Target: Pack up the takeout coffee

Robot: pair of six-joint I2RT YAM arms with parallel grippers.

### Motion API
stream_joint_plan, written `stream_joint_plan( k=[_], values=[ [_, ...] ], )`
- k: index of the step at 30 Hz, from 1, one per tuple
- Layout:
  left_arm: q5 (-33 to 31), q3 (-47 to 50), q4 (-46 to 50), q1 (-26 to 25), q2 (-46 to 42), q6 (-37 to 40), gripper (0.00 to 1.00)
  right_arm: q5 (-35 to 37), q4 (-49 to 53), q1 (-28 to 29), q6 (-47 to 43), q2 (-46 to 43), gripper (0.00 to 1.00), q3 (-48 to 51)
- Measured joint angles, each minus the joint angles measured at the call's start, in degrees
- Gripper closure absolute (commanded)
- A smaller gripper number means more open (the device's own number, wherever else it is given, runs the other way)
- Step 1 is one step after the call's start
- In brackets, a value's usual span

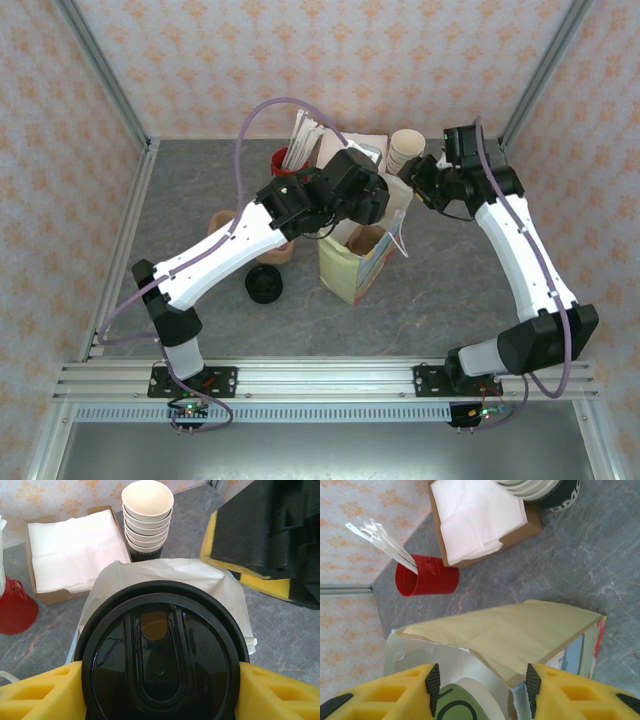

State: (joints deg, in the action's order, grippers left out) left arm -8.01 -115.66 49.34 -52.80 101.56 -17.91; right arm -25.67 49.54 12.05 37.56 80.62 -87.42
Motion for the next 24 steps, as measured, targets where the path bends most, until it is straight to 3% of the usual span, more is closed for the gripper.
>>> stream_joint_plan(
  k=[8,14,16,20,24],
  values=[
    [0.37,0.72,-0.28,0.61,0.11,0.48,0.32,-1.4,10.54,0.0,-0.39,0.37,0.5,-1.53],
    [1.11,3.48,-0.57,1.07,0.11,0.46,0.32,-2.51,12.44,0.0,-0.83,0.28,0.53,-1.31],
    [1.25,4.0,-0.76,1.18,0.26,0.46,0.32,-3.21,12.46,0.0,-1.42,1.18,0.6,-1.36],
    [1.25,4.2,-1.31,1.2,0.46,0.46,0.33,-5.66,12.41,0.0,-3.72,5.22,0.89,-2.49],
    [1.2,5.51,-2.71,1.16,0.46,0.44,0.33,-8.41,9.6,0.0,-6.23,5.57,1.0,-1.7]
  ],
)
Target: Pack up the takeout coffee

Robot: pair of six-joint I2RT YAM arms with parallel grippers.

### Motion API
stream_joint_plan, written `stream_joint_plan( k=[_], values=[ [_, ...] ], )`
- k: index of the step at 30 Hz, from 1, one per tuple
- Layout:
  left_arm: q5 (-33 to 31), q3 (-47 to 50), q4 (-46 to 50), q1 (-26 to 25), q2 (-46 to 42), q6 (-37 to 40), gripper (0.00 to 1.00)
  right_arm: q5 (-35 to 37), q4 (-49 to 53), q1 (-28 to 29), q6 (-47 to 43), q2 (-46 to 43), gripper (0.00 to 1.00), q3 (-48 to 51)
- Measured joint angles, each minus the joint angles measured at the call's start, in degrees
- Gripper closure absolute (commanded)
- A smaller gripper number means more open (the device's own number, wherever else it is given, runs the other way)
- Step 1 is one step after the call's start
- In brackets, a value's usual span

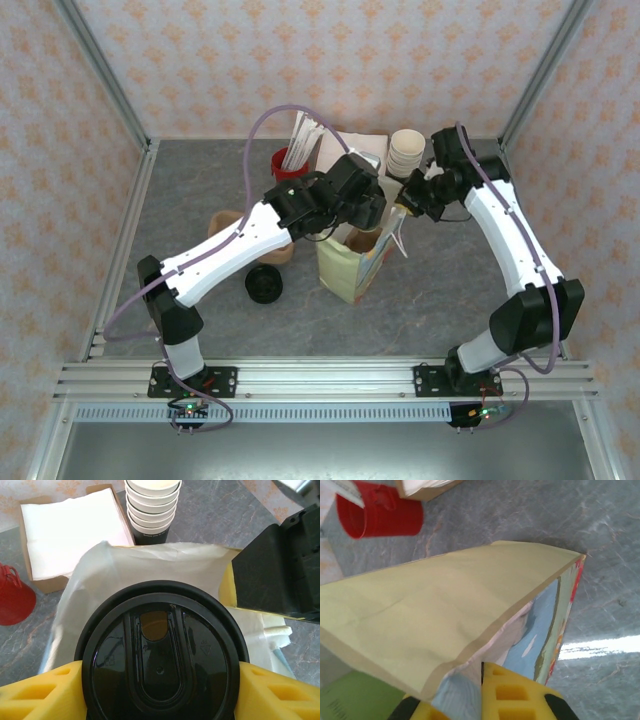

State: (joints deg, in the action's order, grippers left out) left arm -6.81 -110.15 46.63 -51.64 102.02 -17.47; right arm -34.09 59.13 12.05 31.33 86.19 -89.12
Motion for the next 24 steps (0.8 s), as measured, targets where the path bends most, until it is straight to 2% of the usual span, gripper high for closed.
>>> stream_joint_plan(
  k=[9,24],
  values=[
    [-1.62,5.31,-3.39,-2.01,0.0,0.07,0.33,-4.26,-11.26,0.61,-5.33,-11.23,1.0,11.32],
    [-6.93,17.07,-13.49,-2.23,-2.97,3.08,0.34,-5.86,-14.67,2.32,-12.59,-12.13,1.0,13.51]
  ],
)
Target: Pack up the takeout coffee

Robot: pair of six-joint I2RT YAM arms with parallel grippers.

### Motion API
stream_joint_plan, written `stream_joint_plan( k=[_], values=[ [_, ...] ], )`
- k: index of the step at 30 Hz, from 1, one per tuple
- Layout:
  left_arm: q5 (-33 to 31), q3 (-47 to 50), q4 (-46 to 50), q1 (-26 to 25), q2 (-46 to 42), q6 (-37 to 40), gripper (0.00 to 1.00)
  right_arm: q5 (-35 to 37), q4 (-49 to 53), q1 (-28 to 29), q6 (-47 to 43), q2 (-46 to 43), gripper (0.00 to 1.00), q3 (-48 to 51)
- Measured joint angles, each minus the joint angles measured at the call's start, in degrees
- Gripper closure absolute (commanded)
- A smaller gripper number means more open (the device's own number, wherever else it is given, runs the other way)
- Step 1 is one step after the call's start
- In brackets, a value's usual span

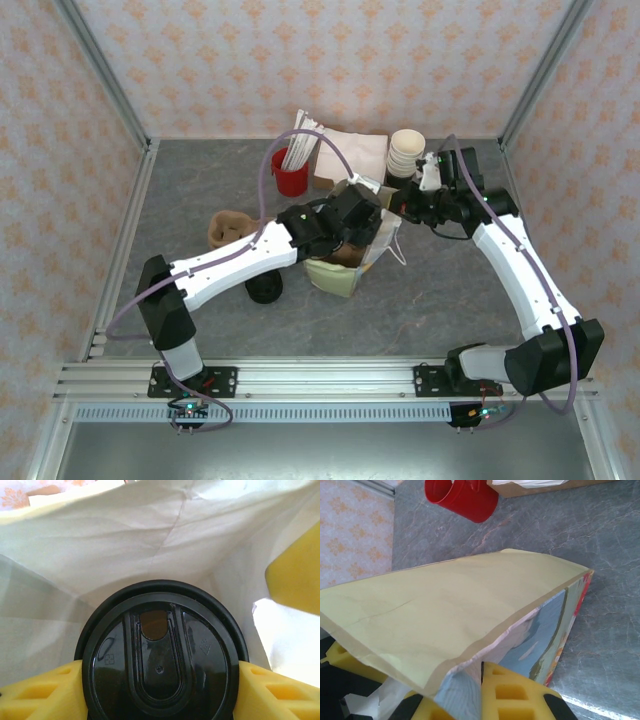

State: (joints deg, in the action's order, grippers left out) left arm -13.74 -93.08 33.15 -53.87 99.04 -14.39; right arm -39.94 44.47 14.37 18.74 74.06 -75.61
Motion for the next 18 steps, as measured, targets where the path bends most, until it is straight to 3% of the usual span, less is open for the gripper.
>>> stream_joint_plan(
  k=[18],
  values=[
    [-1.2,2.19,-2.99,0.0,-0.13,0.81,0.34,-0.79,0.0,0.24,-2.91,-0.31,1.0,0.85]
  ],
)
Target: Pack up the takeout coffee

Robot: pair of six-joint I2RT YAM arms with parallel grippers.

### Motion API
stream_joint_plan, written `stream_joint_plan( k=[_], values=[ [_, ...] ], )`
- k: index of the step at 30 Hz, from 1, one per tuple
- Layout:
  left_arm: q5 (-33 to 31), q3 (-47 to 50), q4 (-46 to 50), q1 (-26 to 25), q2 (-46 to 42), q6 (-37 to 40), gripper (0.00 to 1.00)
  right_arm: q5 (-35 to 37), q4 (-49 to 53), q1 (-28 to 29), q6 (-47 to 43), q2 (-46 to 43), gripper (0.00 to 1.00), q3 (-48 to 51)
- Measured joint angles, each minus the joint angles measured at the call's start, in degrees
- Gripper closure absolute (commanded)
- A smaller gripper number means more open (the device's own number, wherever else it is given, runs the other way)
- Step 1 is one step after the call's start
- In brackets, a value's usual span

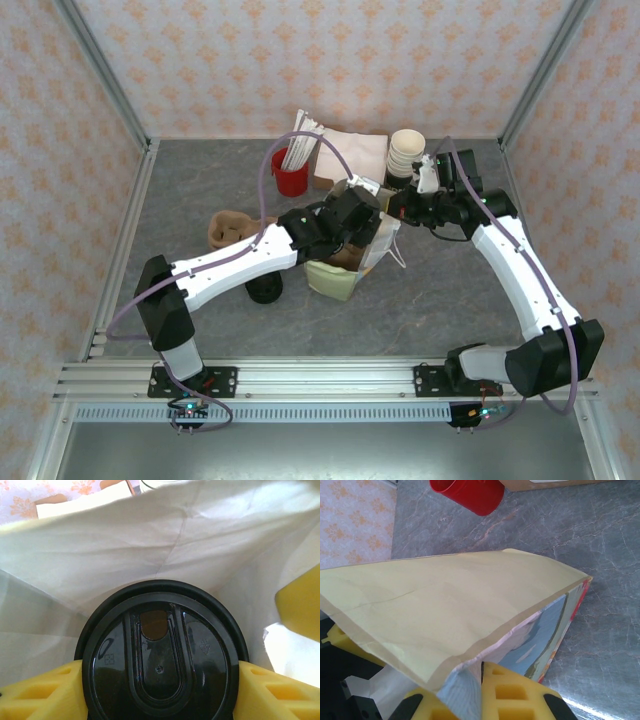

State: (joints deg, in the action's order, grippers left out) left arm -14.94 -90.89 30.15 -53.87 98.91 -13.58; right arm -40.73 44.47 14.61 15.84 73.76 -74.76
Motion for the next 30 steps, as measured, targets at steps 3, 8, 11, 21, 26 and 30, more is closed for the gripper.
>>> stream_joint_plan(
  k=[3,8,11,21,26,30],
  values=[
    [0.57,0.7,0.0,0.0,0.0,-0.07,0.34,0.22,-0.02,0.0,0.87,0.02,1.0,0.0],
    [1.03,1.75,-0.07,0.28,-0.04,-0.94,0.34,0.42,-0.02,0.0,2.69,1.22,1.0,-0.57],
    [1.03,2.36,-0.04,0.81,-0.09,-1.53,0.34,0.66,-0.07,0.0,3.52,1.95,1.0,-0.96],
    [1.22,2.89,-0.04,1.53,-0.11,-1.55,0.34,0.68,0.44,-0.07,4.33,3.26,1.0,-2.51],
    [0.68,2.19,0.52,1.53,0.28,-1.57,0.35,0.42,-0.66,-0.17,4.26,2.86,1.0,-1.92],
    [-0.59,1.64,0.63,1.77,1.25,-1.57,0.35,0.33,-1.86,-0.2,3.34,1.14,1.0,-0.22]
  ],
)
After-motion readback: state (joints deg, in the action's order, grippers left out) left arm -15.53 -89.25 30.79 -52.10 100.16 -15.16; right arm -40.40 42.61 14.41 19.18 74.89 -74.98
